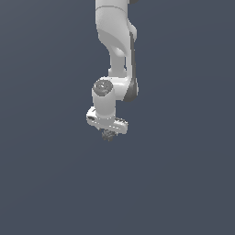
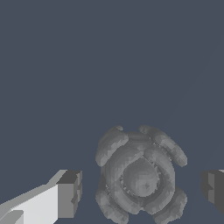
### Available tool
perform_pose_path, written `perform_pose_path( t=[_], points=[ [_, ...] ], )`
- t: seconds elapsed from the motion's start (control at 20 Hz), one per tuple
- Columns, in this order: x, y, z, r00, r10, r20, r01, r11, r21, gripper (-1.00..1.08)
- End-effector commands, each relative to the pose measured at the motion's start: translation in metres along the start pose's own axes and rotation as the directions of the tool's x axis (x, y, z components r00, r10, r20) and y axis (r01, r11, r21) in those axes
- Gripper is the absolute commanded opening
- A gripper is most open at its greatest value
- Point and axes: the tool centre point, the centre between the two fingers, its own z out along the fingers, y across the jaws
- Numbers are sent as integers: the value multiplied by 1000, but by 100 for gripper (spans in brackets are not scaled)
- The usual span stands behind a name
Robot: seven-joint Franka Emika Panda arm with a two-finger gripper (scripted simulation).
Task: Pick up the object and move it to a goal position.
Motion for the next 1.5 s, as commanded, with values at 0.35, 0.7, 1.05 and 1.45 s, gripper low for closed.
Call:
perform_pose_path(
  t=[0.35, 0.7, 1.05, 1.45],
  points=[
    [0, 0, 27, 1000, 2, 0, -2, 1000, 0, 100],
    [0, 0, 27, 1000, 2, 0, -2, 1000, 0, -100],
    [-1, 0, 24, 1000, 2, 0, -2, 1000, 0, -100],
    [-9, 1, 0, 1000, 2, 0, -2, 1000, 0, -100]
  ],
)
